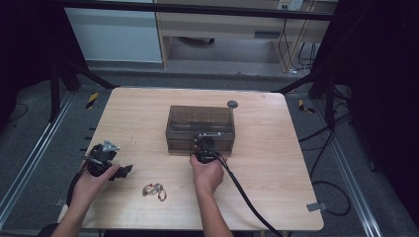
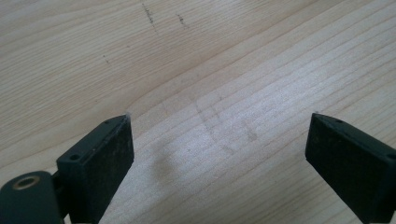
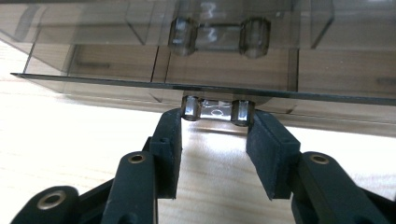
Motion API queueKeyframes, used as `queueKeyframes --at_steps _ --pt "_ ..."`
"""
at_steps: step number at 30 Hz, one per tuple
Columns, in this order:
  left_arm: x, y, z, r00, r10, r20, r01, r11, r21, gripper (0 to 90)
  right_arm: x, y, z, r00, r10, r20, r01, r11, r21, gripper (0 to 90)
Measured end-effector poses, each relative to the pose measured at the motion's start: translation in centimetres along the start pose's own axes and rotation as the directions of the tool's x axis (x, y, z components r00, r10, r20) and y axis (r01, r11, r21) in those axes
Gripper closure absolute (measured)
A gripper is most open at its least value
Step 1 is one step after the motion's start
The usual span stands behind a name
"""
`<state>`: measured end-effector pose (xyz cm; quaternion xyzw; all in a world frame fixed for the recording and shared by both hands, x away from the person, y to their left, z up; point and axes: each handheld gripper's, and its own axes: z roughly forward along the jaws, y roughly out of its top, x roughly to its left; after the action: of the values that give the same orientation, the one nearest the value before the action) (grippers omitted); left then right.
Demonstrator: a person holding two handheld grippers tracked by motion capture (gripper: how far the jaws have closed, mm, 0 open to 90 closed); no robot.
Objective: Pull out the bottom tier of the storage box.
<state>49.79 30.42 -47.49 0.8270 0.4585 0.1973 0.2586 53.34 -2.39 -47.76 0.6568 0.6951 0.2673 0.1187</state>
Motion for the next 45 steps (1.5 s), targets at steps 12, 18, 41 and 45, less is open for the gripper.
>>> queueKeyframes --at_steps 12,18,41,45 --pt "0.0 0.0 0.0 1.0 -0.002 0.0 0.002 1.0 -0.002 7.7 0.1 -1.5 -1.1 1.0 -0.004 -0.008 0.004 1.0 -0.001 56.4" --pt "0.1 0.0 -0.1 1.0 -0.003 0.001 0.003 1.0 -0.002 7.7 0.3 -1.9 -1.3 1.0 0.004 -0.008 -0.004 1.0 0.004 56.4" --pt "-0.1 0.0 0.2 0.9999 0.008 -0.007 -0.008 0.9999 0.009 7.1 -0.3 -2.6 -3.0 0.9991 -0.036 -0.023 0.036 0.999 -0.034 37.3" --pt "-0.4 0.1 0.2 0.9997 0.023 -0.002 -0.023 0.9997 0.001 6.6 -0.7 -2.9 -3.7 0.9963 -0.075 -0.043 0.073 0.996 -0.052 32.6"
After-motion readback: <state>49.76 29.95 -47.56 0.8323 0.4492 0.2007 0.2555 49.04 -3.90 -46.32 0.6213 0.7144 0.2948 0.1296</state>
